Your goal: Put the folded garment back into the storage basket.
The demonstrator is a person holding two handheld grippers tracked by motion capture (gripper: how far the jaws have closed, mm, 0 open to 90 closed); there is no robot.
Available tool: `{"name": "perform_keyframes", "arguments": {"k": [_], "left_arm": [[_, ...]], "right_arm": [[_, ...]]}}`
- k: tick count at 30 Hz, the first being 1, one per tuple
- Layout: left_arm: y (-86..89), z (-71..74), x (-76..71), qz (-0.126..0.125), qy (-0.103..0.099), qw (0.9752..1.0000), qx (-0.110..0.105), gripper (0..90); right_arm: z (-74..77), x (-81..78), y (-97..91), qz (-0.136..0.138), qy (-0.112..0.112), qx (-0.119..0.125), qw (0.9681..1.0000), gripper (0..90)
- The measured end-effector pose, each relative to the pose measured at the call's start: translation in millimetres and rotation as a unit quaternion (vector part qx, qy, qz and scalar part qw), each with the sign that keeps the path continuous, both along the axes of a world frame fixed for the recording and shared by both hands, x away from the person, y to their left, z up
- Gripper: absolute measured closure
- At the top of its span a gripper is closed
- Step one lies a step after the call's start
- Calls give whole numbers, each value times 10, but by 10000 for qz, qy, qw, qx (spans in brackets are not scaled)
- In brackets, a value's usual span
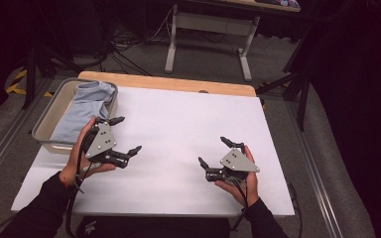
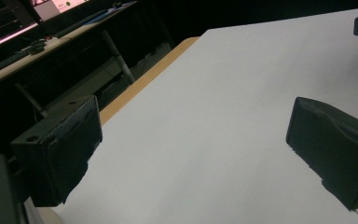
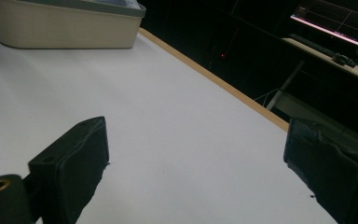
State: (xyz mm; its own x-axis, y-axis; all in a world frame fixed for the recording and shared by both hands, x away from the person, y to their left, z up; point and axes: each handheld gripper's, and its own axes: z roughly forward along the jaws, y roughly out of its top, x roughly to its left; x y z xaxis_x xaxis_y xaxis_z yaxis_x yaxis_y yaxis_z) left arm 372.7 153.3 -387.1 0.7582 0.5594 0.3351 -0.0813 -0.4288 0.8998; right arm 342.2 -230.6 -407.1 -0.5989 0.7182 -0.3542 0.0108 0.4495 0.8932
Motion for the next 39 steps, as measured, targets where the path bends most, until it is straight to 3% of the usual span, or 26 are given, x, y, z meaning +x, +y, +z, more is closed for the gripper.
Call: {"name": "perform_keyframes", "arguments": {"k": [18, 32, 39], "left_arm": [[155, -149, -145, 72, 173, 9998, -26, 48], [304, -331, -266, 274, 360, 9990, -52, 49], [397, -505, -315, 469, 637, 9968, -136, 53]], "right_arm": [[-25, -52, 0, 21, -11, -13, 10000, 76], [-54, -80, -13, 23, -30, -16, 10000, 76], [-69, -81, -25, 11, -21, -5, 10000, 76]]}}
